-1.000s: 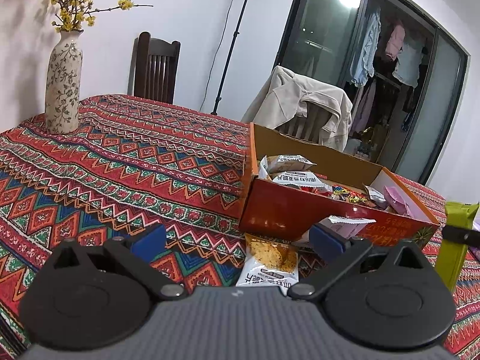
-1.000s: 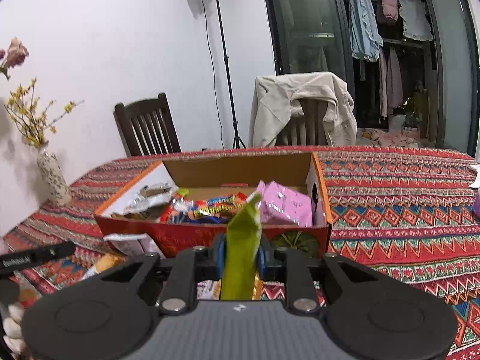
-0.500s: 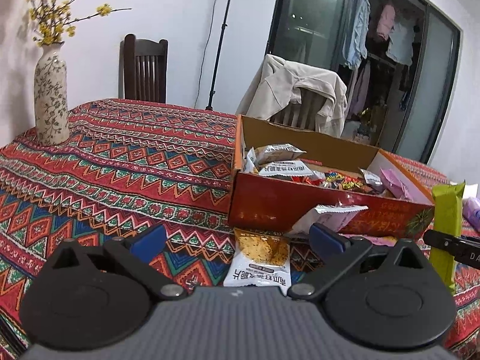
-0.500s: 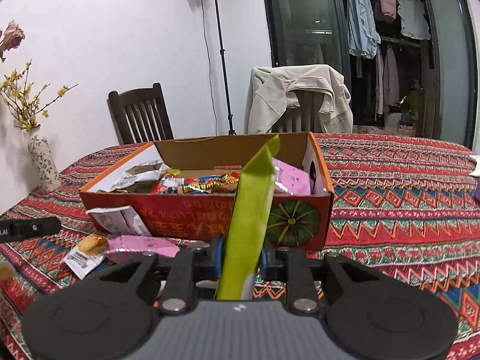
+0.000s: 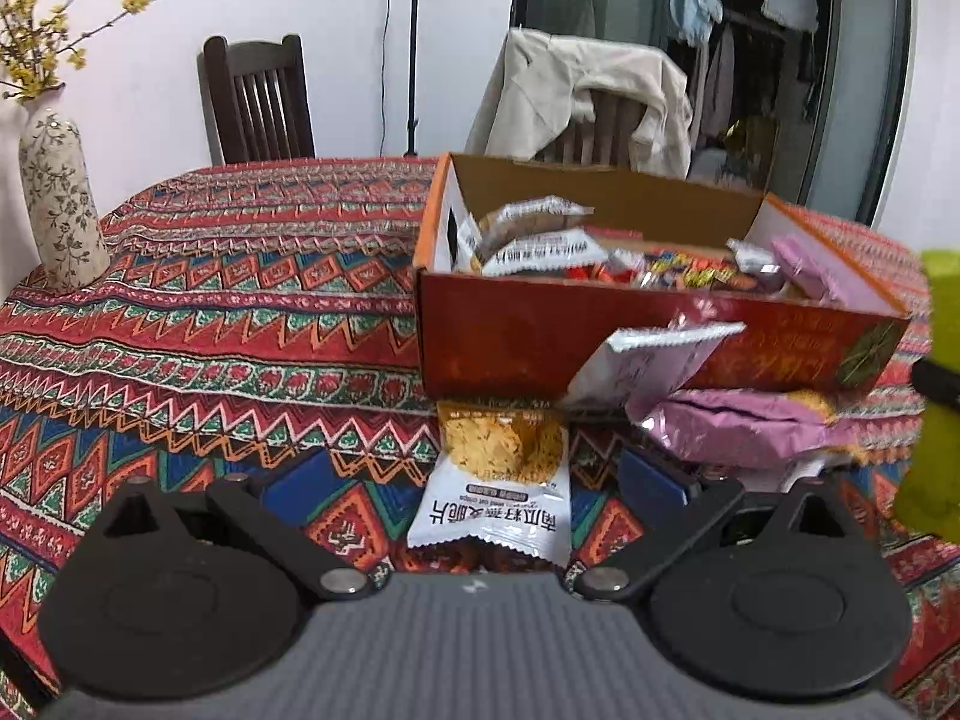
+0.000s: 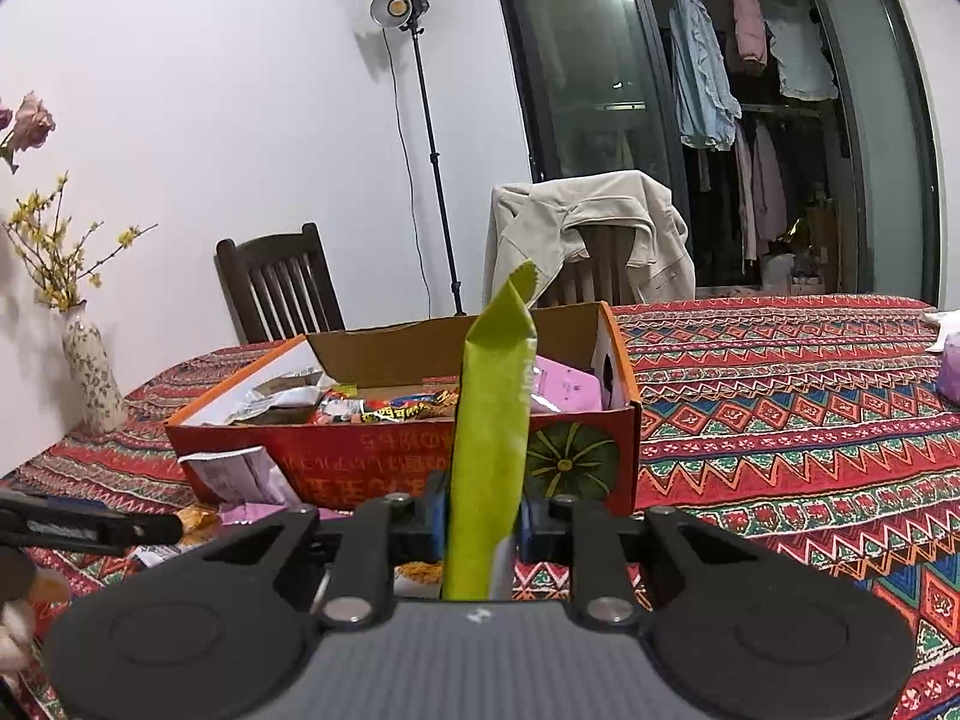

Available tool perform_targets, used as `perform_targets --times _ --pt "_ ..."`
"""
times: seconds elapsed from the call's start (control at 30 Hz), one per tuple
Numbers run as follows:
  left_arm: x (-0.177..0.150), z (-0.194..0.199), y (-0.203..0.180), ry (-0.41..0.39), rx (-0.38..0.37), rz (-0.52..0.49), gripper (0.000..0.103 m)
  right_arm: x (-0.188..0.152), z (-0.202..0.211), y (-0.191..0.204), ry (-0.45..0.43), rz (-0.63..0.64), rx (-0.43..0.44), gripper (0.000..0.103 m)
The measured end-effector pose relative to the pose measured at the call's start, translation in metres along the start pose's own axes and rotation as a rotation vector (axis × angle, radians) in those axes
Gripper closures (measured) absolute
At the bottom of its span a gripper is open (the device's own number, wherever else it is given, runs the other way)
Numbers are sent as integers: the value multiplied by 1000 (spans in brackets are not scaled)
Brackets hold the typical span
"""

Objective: Organize snacks
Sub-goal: 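Grasp a white oat-cracker packet with the left gripper while the right holds the bar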

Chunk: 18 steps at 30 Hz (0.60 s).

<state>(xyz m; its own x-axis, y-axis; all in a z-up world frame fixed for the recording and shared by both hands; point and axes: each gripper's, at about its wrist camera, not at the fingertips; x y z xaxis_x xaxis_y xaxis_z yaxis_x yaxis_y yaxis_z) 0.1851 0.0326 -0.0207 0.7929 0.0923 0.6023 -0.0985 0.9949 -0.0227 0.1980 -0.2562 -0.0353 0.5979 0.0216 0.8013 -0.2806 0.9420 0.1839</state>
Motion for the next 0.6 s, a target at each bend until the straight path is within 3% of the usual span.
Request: perform_targets --times 0.23,0.33,0.43,0.6 --pt "6 -19 -9 41 16 -35 2 -2 1 2 -12 17 -1 83" --pt "7 -25 -10 65 7 -41 15 -3 1 2 -13 19 4 83" --pt "6 -26 -9 61 7 -43 19 -3 1 2 -13 21 4 83" --pt "4 -21 -8 43 2 -37 44 -4 1 3 -19 24 7 83"
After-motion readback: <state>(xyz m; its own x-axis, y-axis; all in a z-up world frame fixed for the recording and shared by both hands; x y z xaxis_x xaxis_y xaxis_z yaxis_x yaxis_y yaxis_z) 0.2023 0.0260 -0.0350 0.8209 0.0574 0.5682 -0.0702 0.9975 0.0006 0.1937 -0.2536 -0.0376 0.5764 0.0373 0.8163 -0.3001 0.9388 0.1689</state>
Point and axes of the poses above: each gripper's, at about its wrist camera, not at the fingertips, and z roughly against the way its jaws point, y to its left, x to its top, and after that the axes turned 14 degrees about y, right-handed
